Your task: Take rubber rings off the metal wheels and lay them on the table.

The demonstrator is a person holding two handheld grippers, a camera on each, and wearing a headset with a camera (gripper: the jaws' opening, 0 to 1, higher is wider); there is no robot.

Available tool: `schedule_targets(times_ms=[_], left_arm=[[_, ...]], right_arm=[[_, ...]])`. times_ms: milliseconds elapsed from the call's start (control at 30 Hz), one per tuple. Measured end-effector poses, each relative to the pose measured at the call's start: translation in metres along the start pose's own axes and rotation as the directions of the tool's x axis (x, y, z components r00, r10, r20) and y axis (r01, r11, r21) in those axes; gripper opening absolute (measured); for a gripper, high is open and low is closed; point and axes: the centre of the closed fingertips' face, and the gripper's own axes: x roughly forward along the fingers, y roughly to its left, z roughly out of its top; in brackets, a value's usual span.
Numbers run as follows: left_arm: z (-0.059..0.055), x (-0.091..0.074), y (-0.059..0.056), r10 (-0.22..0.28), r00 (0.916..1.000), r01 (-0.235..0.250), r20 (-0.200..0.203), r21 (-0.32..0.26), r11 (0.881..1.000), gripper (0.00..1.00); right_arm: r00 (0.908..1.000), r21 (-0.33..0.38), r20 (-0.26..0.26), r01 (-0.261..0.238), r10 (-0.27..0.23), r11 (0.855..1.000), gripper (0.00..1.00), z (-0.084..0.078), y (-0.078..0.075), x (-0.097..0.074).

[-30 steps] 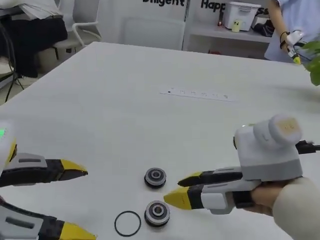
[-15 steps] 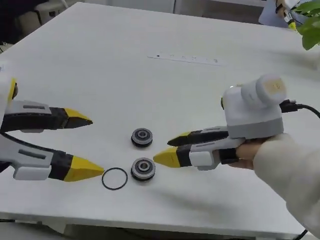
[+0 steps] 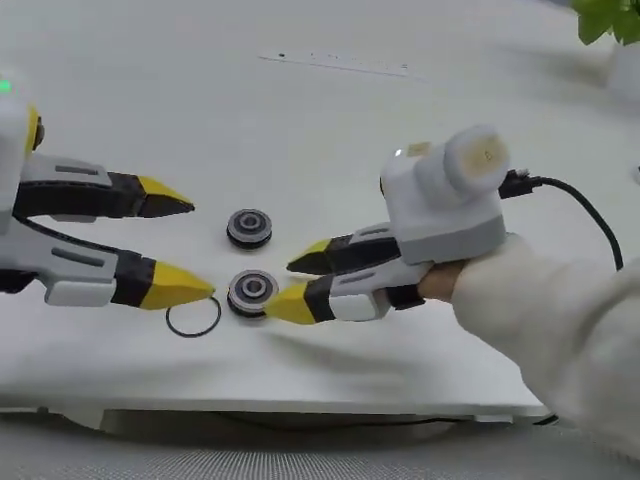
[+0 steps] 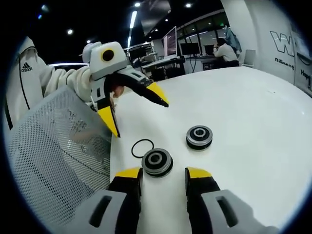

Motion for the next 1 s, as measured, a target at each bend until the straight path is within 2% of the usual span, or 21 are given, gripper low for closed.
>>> schedule_targets(times_ms=[100, 233, 333, 533, 600, 733, 833, 1000], left_arm=[[0.001, 0.011, -0.004, -0.023, 0.9997, 0.023, 0.001, 0.018, 1.000, 0.52], [0.001, 0.022, -0.006, -0.028, 0.9995, 0.028, 0.016, 0.009, 1.000, 0.44], [-0.010, 0.026, -0.007, -0.033, 0.9991, 0.035, -0.027, 0.082, 0.996, 0.35], [-0.015, 0.034, -0.010, -0.045, 0.9985, 0.046, -0.031, 0.051, 0.998, 0.32], [-0.018, 0.036, -0.012, -0.064, 0.9970, 0.066, -0.044, 0.048, 0.997, 0.31], [-0.023, 0.037, -0.013, -0.071, 0.9955, 0.074, -0.063, 0.042, 0.996, 0.24], [-0.023, 0.038, -0.012, -0.066, 0.9962, 0.067, -0.057, 0.029, 0.997, 0.17], [-0.023, 0.040, -0.013, -0.067, 0.9965, 0.069, -0.050, 0.033, 0.997, 0.15]], right_arm=[[1.0000, -0.021, 0.006, -0.002, 0.002, 1.000, 0.27, 0.001, 0.001, 0.000], [0.9997, -0.032, -0.022, -0.009, 0.008, 0.999, 0.26, -0.004, 0.004, 0.003], [0.9991, -0.041, -0.038, -0.018, 0.016, 0.999, 0.27, -0.007, 0.006, 0.005], [0.9993, -0.045, -0.032, -0.021, 0.019, 0.999, 0.24, -0.007, 0.008, 0.009], [0.9992, -0.059, -0.035, -0.022, 0.020, 0.998, 0.21, -0.008, 0.008, 0.010], [0.9995, -0.045, -0.029, -0.018, 0.017, 0.999, 0.20, -0.008, 0.008, 0.010], [0.9994, -0.034, -0.028, -0.020, 0.019, 0.999, 0.17, -0.008, 0.007, 0.008], [0.9995, -0.027, -0.025, -0.021, 0.020, 0.999, 0.14, -0.008, 0.007, 0.007]])
